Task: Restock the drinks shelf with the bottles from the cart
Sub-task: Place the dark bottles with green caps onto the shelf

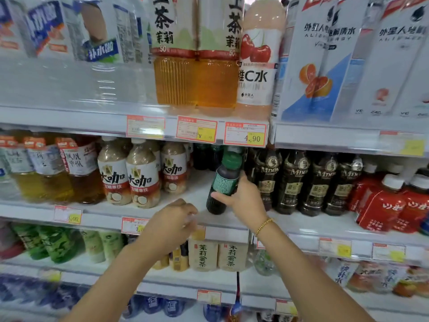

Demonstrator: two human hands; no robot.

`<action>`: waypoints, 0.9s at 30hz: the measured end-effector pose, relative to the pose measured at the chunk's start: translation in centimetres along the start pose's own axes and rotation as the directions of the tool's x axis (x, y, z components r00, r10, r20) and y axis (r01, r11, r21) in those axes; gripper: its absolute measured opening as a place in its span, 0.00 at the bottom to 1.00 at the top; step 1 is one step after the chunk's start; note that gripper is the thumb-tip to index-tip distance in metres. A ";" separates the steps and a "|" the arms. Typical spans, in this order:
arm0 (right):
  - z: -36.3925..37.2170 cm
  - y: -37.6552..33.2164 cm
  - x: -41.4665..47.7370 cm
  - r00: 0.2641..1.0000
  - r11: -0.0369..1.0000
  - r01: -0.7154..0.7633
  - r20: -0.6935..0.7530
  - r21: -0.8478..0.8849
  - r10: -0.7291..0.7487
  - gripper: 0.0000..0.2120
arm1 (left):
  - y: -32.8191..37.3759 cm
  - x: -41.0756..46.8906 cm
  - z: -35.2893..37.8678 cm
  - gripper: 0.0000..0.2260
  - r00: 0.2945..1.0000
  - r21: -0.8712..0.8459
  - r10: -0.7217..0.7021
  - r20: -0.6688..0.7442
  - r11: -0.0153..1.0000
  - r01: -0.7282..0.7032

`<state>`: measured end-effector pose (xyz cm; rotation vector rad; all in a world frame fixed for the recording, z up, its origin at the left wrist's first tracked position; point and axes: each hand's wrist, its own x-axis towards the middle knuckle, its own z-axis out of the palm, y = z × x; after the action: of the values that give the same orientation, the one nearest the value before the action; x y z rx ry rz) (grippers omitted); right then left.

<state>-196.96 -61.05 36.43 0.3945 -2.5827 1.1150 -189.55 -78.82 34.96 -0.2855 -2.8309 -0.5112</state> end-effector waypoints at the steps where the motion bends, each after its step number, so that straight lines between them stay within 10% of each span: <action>1: 0.6 0.1 -0.2 1.000 0.999 -0.012 -0.008 0.042 0.013 0.36 | -0.6 -0.2 0.6 0.13 1.000 0.011 0.011 -0.003 1.000 -0.011; 15: 5.0 0.3 2.3 0.974 0.951 -0.224 0.031 0.214 0.223 0.35 | -5.4 0.7 2.3 0.13 0.998 -0.017 0.009 -0.063 1.000 -0.010; 21: 5.9 1.0 3.3 0.928 0.926 -0.323 0.258 0.195 0.269 0.31 | -7.6 0.7 2.9 0.20 0.992 -0.063 0.004 -0.122 0.998 -0.012; 27: 7.9 -0.3 8.0 0.960 0.963 -0.271 0.072 0.006 0.269 0.24 | -8.1 0.7 3.4 0.22 0.986 -0.070 0.022 -0.167 0.997 -0.034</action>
<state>-205.53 -68.12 34.45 0.0854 -2.7530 1.2293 -192.84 -84.88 29.56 -0.2818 -2.6469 -0.6034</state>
